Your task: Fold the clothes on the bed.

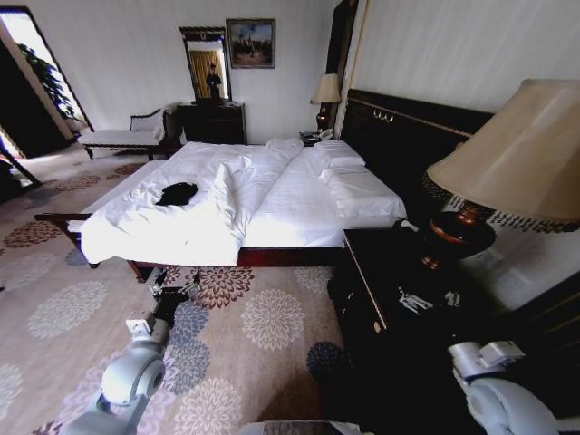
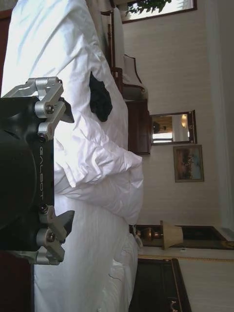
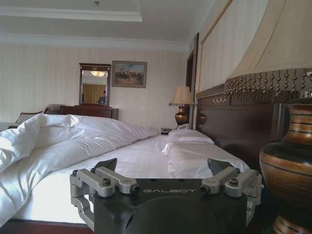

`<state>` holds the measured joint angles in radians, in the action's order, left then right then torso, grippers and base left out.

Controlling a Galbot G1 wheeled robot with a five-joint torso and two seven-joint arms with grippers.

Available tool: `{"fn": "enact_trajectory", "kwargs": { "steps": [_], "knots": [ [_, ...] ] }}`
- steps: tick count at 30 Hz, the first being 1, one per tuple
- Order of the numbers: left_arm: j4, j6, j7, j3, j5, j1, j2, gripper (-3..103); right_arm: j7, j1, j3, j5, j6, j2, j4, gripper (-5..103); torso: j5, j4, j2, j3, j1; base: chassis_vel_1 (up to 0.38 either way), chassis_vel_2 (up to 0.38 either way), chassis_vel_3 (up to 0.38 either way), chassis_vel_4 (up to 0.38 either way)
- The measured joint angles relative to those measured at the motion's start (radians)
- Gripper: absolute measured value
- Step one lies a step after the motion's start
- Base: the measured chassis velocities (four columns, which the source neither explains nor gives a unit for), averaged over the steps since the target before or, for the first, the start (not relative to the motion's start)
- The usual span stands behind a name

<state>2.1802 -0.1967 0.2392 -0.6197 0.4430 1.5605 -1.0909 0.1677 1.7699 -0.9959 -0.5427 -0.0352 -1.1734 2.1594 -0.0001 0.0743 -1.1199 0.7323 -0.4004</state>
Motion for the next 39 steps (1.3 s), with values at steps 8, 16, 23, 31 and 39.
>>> {"fn": "enact_trajectory", "kwargs": {
  "steps": [8, 16, 23, 31, 39],
  "knots": [
    [0.007, 0.003, -0.006, -0.001, -0.010, 0.011, -0.001, 100, -0.004, 0.003, 0.000, 0.005, 0.005, -0.007, 0.000, 100, 0.0000, 0.0000, 0.000, 0.000, 0.000, 0.000, 0.000, 0.000, 0.000],
    [0.011, 0.003, -0.006, -0.003, -0.011, 0.018, -0.001, 100, -0.004, 0.008, 0.002, 0.013, 0.006, -0.008, -0.004, 100, 0.0000, 0.0000, 0.000, 0.000, 0.000, 0.000, 0.000, 0.000, 0.000],
    [0.015, 0.004, -0.006, -0.004, -0.012, 0.022, -0.003, 100, -0.003, 0.014, 0.002, 0.014, -0.001, -0.012, -0.005, 100, 0.0000, 0.0000, 0.000, 0.000, 0.000, -0.002, 0.008, 0.003, -0.004],
    [0.015, 0.004, -0.006, -0.004, -0.012, 0.023, -0.003, 100, -0.002, 0.013, 0.001, 0.014, -0.005, -0.010, -0.005, 100, 0.0000, 0.0000, 0.000, 0.000, 0.000, -0.111, 0.116, 0.112, -0.097],
    [0.010, 0.004, -0.006, -0.001, -0.012, 0.023, -0.004, 100, 0.001, 0.009, 0.003, 0.014, -0.005, -0.009, -0.011, 100, -0.0002, 0.0000, 0.000, 0.000, 0.000, -0.179, 0.191, 0.187, -0.200]
  ]
}}
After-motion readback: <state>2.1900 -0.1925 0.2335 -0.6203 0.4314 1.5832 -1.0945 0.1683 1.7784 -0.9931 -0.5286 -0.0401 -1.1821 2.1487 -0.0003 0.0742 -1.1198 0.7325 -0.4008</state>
